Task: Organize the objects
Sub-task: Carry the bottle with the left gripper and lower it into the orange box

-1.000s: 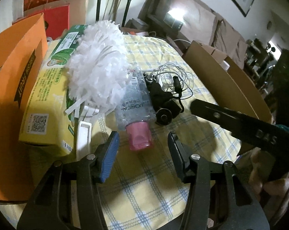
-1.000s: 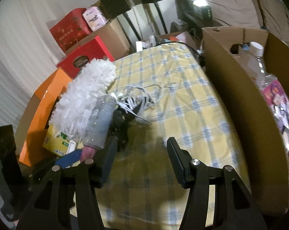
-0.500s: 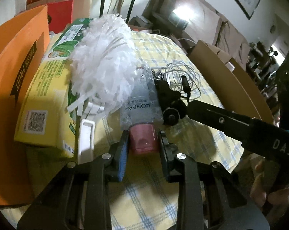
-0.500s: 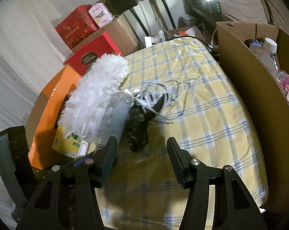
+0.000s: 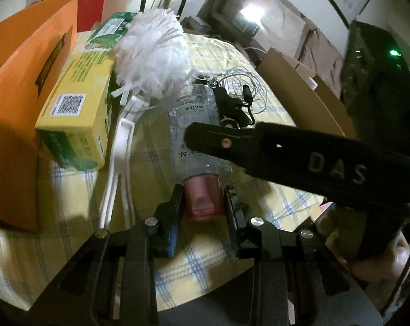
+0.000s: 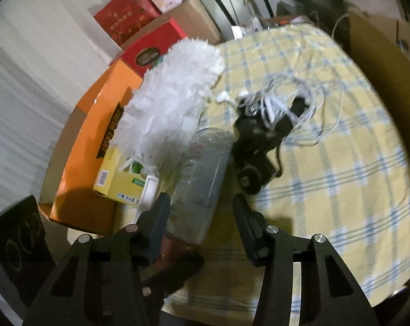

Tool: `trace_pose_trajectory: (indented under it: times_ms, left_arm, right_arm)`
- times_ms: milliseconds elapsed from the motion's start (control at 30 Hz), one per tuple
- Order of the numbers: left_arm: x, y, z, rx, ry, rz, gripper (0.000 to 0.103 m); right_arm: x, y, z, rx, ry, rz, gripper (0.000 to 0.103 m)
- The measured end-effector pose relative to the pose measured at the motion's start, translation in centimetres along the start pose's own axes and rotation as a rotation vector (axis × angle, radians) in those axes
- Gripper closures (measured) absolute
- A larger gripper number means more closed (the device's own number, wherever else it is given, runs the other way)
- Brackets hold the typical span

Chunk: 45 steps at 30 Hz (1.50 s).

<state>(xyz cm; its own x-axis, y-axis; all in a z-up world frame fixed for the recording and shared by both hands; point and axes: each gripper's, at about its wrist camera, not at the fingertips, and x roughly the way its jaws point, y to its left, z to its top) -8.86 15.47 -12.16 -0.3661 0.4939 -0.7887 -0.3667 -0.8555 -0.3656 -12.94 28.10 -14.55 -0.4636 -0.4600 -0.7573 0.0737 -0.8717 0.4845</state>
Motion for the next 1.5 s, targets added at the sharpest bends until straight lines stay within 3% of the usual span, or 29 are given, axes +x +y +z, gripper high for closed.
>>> trace_pose_trajectory:
  times_ms: [133, 233, 467, 900, 1133, 1500]
  left_arm:
    - [-0.3, -0.1, -0.5, -0.007, -0.003, -0.018, 0.076]
    - [-0.4, -0.3, -0.7, -0.013, -0.008, -0.019, 0.076]
    - [-1.7, -0.6, -1.0, -0.024, -0.035, -0.055, 0.076]
    - [-7.4, -0.7, 0.1, -0.004, -0.137, -0.053, 0.076]
    - [-10.4, 1.6, 1.2, -0.021, -0.189, -0.021, 0.076]
    - [-13.4, 7.6, 2.4, -0.093, -0.226, 0.046, 0.076]
  right_arm:
    - [0.6, 0.0, -0.2, 0.022, 0.029, 0.02, 0.053]
    - [0.7, 0.4, -0.4, 0.017, 0.033, 0.006, 0.059]
    - [-0.4, 0.6, -1.2, 0.039, 0.004, 0.01, 0.06]
    - [-4.4, 6.1, -0.6, -0.035, -0.074, 0.025, 0.062]
    - [-4.1, 10.6, 0.7, -0.11, -0.084, 0.044, 0.062]
    - [-0.1, 17.0, 2.6, -0.196, -0.051, 0.098, 0.062]
